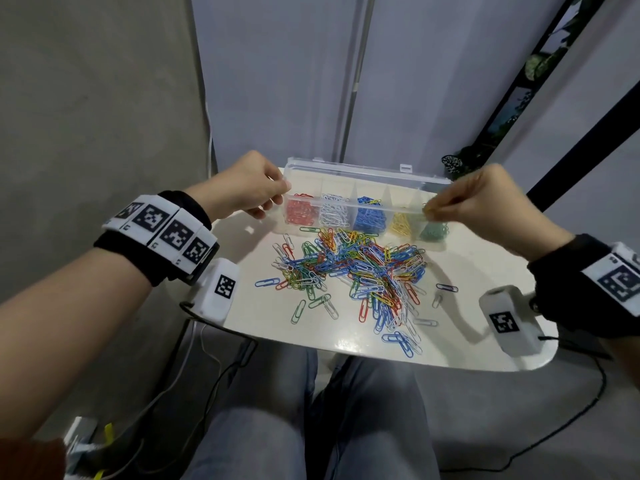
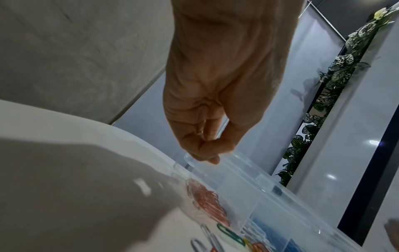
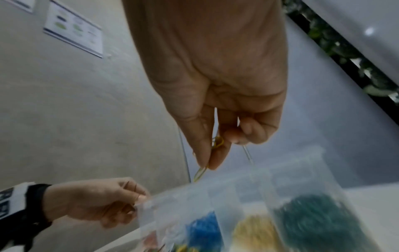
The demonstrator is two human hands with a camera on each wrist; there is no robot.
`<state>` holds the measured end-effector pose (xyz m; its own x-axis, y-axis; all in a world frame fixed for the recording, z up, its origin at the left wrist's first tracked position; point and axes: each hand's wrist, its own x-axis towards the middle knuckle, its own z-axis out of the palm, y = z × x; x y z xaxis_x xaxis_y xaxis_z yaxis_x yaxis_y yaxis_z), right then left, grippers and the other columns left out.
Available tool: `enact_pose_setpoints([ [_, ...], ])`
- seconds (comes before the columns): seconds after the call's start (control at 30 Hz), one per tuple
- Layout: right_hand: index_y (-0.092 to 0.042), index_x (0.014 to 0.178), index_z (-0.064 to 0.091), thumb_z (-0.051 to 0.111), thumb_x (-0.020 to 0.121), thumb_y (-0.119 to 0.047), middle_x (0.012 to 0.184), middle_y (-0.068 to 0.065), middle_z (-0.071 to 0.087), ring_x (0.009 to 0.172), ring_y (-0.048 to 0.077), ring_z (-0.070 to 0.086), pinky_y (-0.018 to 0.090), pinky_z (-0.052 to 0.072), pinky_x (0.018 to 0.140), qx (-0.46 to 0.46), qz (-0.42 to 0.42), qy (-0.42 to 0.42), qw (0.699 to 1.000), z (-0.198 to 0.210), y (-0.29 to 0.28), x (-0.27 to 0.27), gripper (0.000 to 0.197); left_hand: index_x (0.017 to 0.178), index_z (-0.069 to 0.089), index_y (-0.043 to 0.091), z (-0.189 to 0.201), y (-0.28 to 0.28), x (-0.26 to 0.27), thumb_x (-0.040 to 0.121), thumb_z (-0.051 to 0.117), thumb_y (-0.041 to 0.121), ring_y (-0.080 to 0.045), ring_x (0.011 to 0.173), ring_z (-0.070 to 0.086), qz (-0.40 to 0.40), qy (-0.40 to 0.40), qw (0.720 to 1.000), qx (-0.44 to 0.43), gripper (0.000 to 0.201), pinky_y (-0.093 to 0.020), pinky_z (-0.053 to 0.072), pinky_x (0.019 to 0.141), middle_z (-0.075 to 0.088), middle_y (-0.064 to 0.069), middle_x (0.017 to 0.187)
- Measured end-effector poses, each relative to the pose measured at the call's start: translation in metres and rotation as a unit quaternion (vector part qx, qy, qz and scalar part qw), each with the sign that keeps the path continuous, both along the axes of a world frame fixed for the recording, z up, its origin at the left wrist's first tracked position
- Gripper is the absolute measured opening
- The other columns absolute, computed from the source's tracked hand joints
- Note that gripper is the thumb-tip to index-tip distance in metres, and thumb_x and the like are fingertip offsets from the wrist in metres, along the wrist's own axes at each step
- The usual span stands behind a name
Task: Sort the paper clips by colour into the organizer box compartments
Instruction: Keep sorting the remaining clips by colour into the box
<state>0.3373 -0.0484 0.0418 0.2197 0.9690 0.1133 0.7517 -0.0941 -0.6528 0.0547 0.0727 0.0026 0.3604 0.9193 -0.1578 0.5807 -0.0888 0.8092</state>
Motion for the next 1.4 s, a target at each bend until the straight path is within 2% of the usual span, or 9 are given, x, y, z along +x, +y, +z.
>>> enact_pose_setpoints([
  [0.13,-0.010,0.081,0.077,0.083,0.070,-0.006,0.064,0.003,0.068,0.044,-0.005,0.049,0.007,0.036,0.049,0.054,-0.038,-0.062,0.996,0.007,0.030,0.003,0.012,0.101,0.066,-0.006,0.000,-0.001,0.000,0.099,0.054,0.017,-0.014,0.055,0.047,0.001,0.003,1.000,0.001,0.026,-0.020,0.044,0.038,0.059,-0.007,0.072],
  [0.23,-0.011,0.085,0.077,0.084,0.068,-0.008,0.073,0.009,0.071,0.057,0.000,0.054,0.019,0.042,0.060,0.002,-0.023,-0.101,0.995,0.003,0.048,-0.005,0.018,0.102,0.066,-0.004,0.001,-0.001,0.000,0.099,0.054,0.018,-0.014,0.056,0.048,0.002,0.004,1.000,0.002,0.025,-0.020,0.044,0.038,0.059,-0.007,0.073],
  [0.37,-0.013,0.093,0.077,0.080,0.073,-0.004,0.081,0.007,0.071,0.069,0.013,0.061,0.018,0.043,0.060,-0.030,0.035,-0.137,0.990,-0.003,0.064,-0.025,0.022,0.102,0.066,-0.003,0.001,-0.002,0.000,0.099,0.054,0.017,-0.014,0.056,0.048,0.001,0.003,1.000,0.003,0.024,-0.018,0.043,0.037,0.059,-0.007,0.073],
  [0.57,-0.010,0.095,0.076,0.073,0.077,0.000,0.094,0.006,0.074,0.087,0.021,0.068,0.031,0.054,0.081,-0.112,0.104,-0.257,0.954,-0.017,0.092,-0.043,0.021,0.099,0.066,-0.004,0.000,-0.001,-0.001,0.098,0.054,0.018,-0.014,0.055,0.049,-0.001,0.007,1.000,0.006,0.025,-0.020,0.044,0.038,0.059,-0.006,0.072],
  [0.8,-0.005,0.092,0.073,0.061,0.085,-0.009,0.091,0.014,0.071,0.083,0.032,0.066,0.039,0.057,0.076,-0.119,0.066,-0.307,0.942,-0.029,0.100,-0.049,0.014,0.097,0.067,-0.002,-0.001,0.001,-0.002,0.098,0.055,0.019,-0.014,0.056,0.050,-0.004,0.007,1.000,0.009,0.025,-0.020,0.044,0.039,0.061,-0.007,0.073],
  [1.03,-0.004,0.088,0.075,0.066,0.083,-0.005,0.088,0.014,0.072,0.081,0.030,0.066,0.039,0.057,0.075,-0.123,0.057,-0.271,0.953,-0.031,0.100,-0.047,0.011,0.099,0.067,-0.002,0.000,0.000,-0.002,0.098,0.055,0.019,-0.014,0.056,0.050,-0.002,0.005,1.000,0.006,0.024,-0.019,0.044,0.038,0.060,-0.006,0.073],
  [1.2,-0.005,0.084,0.077,0.077,0.075,0.000,0.066,0.002,0.066,0.057,0.007,0.056,0.014,0.042,0.051,-0.128,0.046,-0.144,0.980,-0.020,0.094,-0.041,0.011,0.099,0.067,-0.003,0.000,-0.001,-0.002,0.099,0.054,0.019,-0.014,0.056,0.049,-0.002,0.004,1.000,0.006,0.025,-0.019,0.044,0.039,0.060,-0.006,0.073],
  [1.33,-0.005,0.074,0.074,0.076,0.071,0.005,0.063,0.004,0.068,0.058,0.013,0.057,0.017,0.043,0.051,-0.092,0.020,-0.043,0.995,-0.005,0.084,-0.032,0.011,0.100,0.066,-0.004,0.001,-0.001,-0.002,0.099,0.054,0.018,-0.014,0.056,0.049,-0.002,0.005,1.000,0.004,0.025,-0.019,0.044,0.038,0.060,-0.007,0.073],
  [1.4,-0.003,0.071,0.072,0.074,0.071,0.008,0.064,0.007,0.066,0.046,0.003,0.053,0.012,0.040,0.047,-0.063,0.010,-0.023,0.998,0.003,0.080,-0.026,0.012,0.099,0.066,-0.005,0.001,-0.001,-0.002,0.099,0.054,0.018,-0.014,0.056,0.049,-0.002,0.005,1.000,0.004,0.026,-0.019,0.044,0.038,0.060,-0.007,0.073],
])
